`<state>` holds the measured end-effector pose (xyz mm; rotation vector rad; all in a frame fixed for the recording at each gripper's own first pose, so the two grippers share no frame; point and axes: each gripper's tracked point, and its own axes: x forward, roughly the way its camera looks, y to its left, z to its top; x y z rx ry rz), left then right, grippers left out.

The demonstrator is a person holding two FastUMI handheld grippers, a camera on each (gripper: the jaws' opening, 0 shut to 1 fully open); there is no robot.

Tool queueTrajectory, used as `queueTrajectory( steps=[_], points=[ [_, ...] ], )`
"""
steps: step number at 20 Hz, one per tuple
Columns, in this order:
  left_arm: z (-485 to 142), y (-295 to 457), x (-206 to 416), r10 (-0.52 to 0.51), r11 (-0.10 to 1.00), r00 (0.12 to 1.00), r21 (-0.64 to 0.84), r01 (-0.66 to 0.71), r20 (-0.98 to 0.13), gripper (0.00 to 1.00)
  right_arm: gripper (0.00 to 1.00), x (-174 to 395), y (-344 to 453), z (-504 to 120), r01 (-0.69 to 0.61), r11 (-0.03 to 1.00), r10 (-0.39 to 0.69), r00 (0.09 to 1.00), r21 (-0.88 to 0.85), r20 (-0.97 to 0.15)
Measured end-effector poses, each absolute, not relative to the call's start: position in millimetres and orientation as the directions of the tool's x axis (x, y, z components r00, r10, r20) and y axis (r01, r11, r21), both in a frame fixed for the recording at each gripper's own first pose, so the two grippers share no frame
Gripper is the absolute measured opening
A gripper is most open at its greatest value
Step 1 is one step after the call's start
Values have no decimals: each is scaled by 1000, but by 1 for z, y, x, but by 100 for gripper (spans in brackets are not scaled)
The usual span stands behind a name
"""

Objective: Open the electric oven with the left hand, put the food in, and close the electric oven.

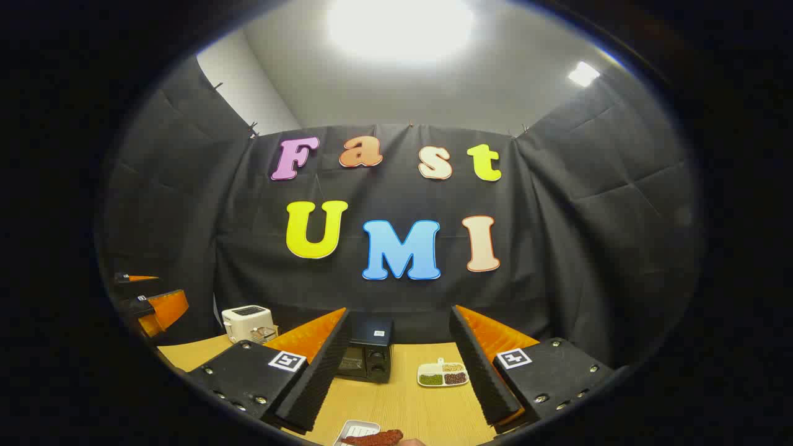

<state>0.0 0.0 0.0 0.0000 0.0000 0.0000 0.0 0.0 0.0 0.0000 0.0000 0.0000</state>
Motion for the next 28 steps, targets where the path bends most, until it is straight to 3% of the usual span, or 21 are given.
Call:
queueTrajectory(
  steps=[1, 3, 4, 10, 28],
  points=[
    [0, -1, -1, 0, 1000, 1000, -5, 0, 1, 100, 96, 0, 0, 2, -4, 1000, 4, 1000, -2, 6],
    [1, -4, -5, 0, 1000, 1000, -7, 0, 2, 96, 96, 0, 0, 5, -9, 1000, 10, 1000, -10, 15],
    [1, -6, -7, 0, 1000, 1000, -4, 0, 2, 100, 96, -1, 0, 5, -12, 1000, 13, 1000, -12, 17],
    [8, -13, -9, 1, 1000, 1000, 9, -1, 17, 96, 96, -3, -4, 1, -19, 1000, 19, 1000, -5, 10],
    [1, -25, -3, 52, 998, 998, -20, -51, 37, 100, 96, -12, -30, -19, -66, 998, 66, 998, -24, -16]
  ],
)
